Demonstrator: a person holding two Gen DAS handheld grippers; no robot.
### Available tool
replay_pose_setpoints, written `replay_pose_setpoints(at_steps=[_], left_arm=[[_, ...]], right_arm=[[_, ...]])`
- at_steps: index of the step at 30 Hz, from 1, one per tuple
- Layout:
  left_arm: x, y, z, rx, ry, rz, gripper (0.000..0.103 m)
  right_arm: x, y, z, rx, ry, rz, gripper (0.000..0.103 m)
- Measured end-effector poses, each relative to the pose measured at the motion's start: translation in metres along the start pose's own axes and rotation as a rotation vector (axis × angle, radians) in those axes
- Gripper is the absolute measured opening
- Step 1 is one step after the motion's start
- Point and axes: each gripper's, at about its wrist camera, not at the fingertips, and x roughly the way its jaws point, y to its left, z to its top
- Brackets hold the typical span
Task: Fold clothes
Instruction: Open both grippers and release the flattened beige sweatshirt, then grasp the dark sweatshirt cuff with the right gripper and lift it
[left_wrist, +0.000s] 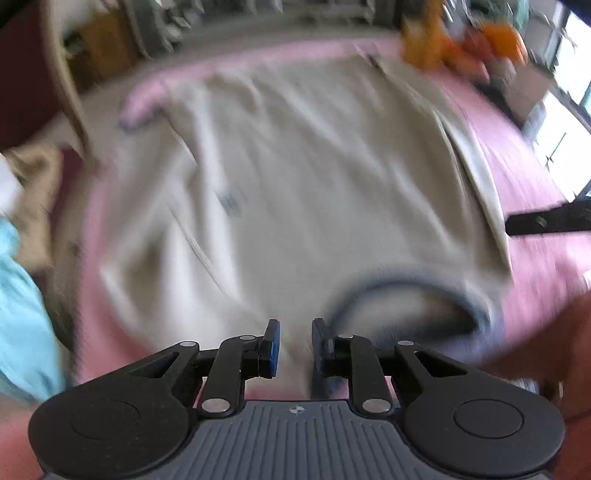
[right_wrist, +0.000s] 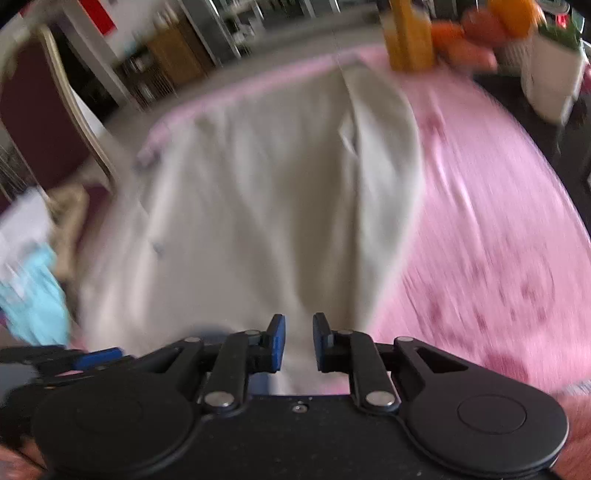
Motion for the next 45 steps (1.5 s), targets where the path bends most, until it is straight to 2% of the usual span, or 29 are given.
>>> replay_pose_setpoints(at_steps=[2,6,9,12,14,19,22,26,30,31,34,39,41,45], left_arm=[[-0.013,0.012,0.023,-0.053,-0.082,0.001,0.019],[-0.021,0.027,0.070,-0.111,-0.182,0.024,0.019],[-0.008,0.032,0.103,-0.130,-0.220,0.032,0.030],[0.033,0.035,0.126,-0.156,-0.188,0.044,0.031],[0.066,0.038,0.130,-0.165,-0.133,0.056,0.030],[0.121,0.049,0.113,-0.187,-0.004,0.009,0.030],[0.131,0.051,0.111,-0.174,0.021,0.016,0.030],[0.142,0.052,0.107,-0.173,0.044,0.004,0.031],[0.149,0.050,0.103,-0.158,0.063,0.015,0.031],[0.149,0.049,0.103,-0.153,0.060,0.022,0.031],[0.147,0.049,0.103,-0.150,0.052,0.030,0.031],[0.128,0.043,0.100,-0.137,0.005,0.008,0.030],[0.112,0.038,0.099,-0.123,-0.036,-0.020,0.030],[0.072,0.023,0.093,-0.129,-0.114,-0.086,0.029]], right_arm=[[-0.014,0.013,0.023,-0.012,-0.068,0.044,0.026],[-0.028,0.035,0.072,-0.034,-0.199,0.107,0.028],[-0.014,0.035,0.110,-0.014,-0.276,0.120,0.031],[0.012,0.026,0.140,0.009,-0.332,0.093,0.035],[0.044,0.006,0.160,0.054,-0.324,0.037,0.040],[0.124,-0.043,0.213,0.156,-0.296,-0.099,0.040],[0.168,-0.054,0.241,0.125,-0.258,-0.163,0.038],[0.213,-0.049,0.262,0.075,-0.229,-0.245,0.038],[0.232,-0.038,0.268,0.006,-0.229,-0.370,0.038],[0.234,-0.036,0.268,-0.008,-0.234,-0.401,0.037],[0.239,-0.031,0.270,-0.050,-0.250,-0.492,0.002],[0.143,-0.053,0.247,0.104,-0.417,-0.332,0.002],[0.086,-0.063,0.227,0.166,-0.489,-0.254,0.002],[-0.013,-0.109,0.167,0.317,-0.642,-0.138,0.002]])
